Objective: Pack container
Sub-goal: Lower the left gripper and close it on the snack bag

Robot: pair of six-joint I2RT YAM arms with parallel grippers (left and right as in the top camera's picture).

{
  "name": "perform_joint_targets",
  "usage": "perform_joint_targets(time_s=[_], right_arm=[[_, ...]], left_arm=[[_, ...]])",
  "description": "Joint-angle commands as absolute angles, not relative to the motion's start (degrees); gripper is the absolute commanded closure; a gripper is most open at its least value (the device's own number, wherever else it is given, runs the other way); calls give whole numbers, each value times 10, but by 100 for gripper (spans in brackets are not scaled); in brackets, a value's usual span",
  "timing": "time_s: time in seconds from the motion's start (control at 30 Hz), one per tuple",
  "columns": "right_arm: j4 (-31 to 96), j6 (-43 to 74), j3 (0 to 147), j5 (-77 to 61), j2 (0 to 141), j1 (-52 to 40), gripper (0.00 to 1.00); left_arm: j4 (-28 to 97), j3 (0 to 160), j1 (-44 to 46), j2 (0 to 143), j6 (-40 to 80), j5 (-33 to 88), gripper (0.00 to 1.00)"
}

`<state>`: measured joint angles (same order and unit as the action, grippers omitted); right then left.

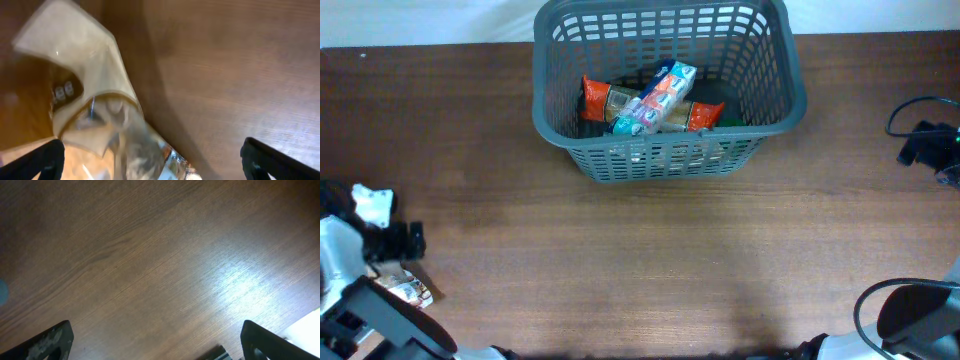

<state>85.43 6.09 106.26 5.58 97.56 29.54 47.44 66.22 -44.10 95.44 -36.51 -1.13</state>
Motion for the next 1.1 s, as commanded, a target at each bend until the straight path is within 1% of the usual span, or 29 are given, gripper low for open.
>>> perform_joint_targets(time_s=[0.0, 0.13, 0.27, 0.47, 0.83, 1.07], right_arm=[[854, 67, 1061, 65, 969, 296, 1], [854, 67, 1061, 65, 969, 296, 1], [854, 67, 1061, 65, 969, 296, 1], [854, 67, 1061, 65, 969, 296, 1], [854, 67, 1061, 65, 969, 296, 1], [854, 67, 1061, 65, 969, 297, 1]], left_arm=[[465, 675, -419, 916, -328, -16, 1], [468, 679, -422, 877, -270, -28, 1], [493, 679, -431, 848, -237, -28, 1], [531, 678, -447, 830, -168, -26, 1], [529, 655, -512, 830, -167, -24, 1], [523, 643, -519, 830, -167, -24, 1]])
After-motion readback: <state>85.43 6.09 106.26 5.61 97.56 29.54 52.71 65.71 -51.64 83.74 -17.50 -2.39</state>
